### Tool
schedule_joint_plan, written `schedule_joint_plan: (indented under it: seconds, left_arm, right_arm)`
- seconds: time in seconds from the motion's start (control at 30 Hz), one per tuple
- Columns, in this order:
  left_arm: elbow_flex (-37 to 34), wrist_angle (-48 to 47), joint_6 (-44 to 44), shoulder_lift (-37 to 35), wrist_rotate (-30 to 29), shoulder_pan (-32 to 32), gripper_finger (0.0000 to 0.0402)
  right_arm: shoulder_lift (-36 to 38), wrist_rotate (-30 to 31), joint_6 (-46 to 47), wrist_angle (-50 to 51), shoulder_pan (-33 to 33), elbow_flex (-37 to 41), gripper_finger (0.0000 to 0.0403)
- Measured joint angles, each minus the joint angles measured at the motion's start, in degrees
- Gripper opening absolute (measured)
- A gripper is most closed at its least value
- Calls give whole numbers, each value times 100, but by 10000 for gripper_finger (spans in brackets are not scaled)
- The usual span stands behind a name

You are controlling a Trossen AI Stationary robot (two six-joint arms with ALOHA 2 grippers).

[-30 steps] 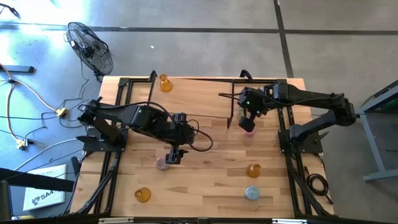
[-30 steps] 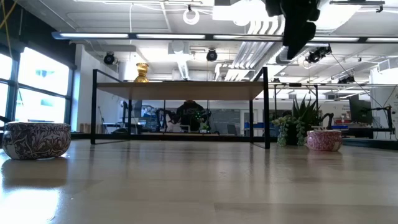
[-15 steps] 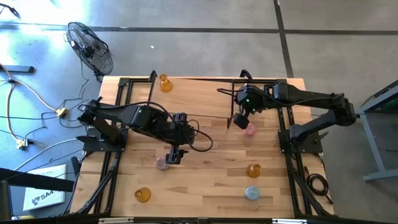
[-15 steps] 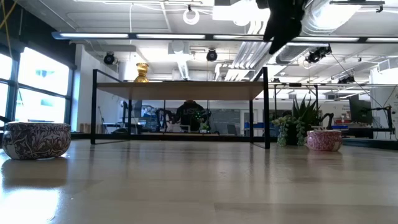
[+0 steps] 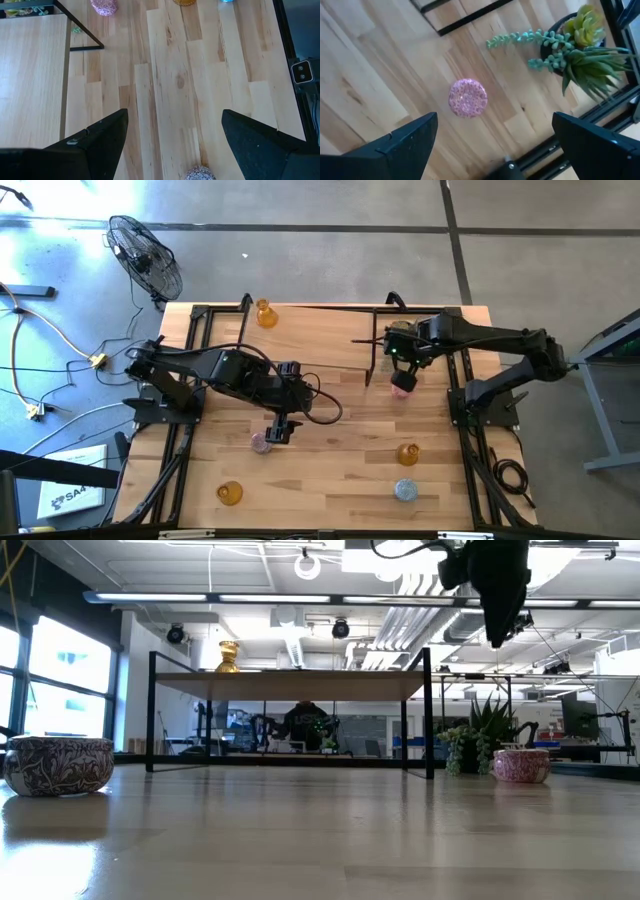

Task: Pick & Place candle stick holders
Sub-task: Put the pink scented candle on the shelf

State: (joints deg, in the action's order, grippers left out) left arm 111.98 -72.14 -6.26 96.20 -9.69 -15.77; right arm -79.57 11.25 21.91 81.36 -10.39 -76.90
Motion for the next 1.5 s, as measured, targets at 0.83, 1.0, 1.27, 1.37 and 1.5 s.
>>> schedule_joint_plan:
  seconds: [0.83, 1.0, 1.27, 1.37, 1.5]
  left_arm:
    - [0, 64, -46, 0, 0, 0, 314]
    - [0, 178, -44, 0, 0, 0, 314]
    - [0, 181, -46, 0, 0, -1, 314]
    - [0, 173, -46, 0, 0, 0, 314]
    - [0, 173, -46, 0, 2, -1, 314]
  right_arm:
    - [-354, -823, -794, -2480, -13, 2722, 387]
    - [-457, -754, -802, -2597, -15, 2723, 387]
    - [-669, -726, -894, -2763, -89, 2723, 387]
    - [-671, -734, -894, -2743, -151, 2723, 387]
    - [-671, -784, -911, -2727, -247, 2723, 387]
